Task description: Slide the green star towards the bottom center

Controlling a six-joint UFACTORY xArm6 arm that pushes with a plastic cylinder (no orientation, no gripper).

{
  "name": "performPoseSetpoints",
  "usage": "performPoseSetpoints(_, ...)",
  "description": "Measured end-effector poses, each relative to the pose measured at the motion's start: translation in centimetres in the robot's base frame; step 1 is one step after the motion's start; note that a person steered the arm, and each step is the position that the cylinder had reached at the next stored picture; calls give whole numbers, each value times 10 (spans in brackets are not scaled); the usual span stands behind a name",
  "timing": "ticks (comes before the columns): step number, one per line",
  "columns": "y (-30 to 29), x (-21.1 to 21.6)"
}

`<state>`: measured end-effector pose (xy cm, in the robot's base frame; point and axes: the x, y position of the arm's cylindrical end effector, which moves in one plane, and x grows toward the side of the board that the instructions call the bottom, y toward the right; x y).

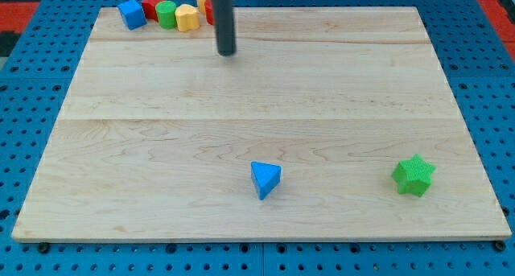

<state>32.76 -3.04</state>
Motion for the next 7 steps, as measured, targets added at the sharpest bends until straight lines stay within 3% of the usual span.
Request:
performPoseSetpoints(1, 54, 47)
performPoseSetpoints(3, 231, 132)
performPoseSetpoints(5, 228, 223)
performPoseSetpoints(6, 222, 242)
performPoseSetpoints(7, 251, 234)
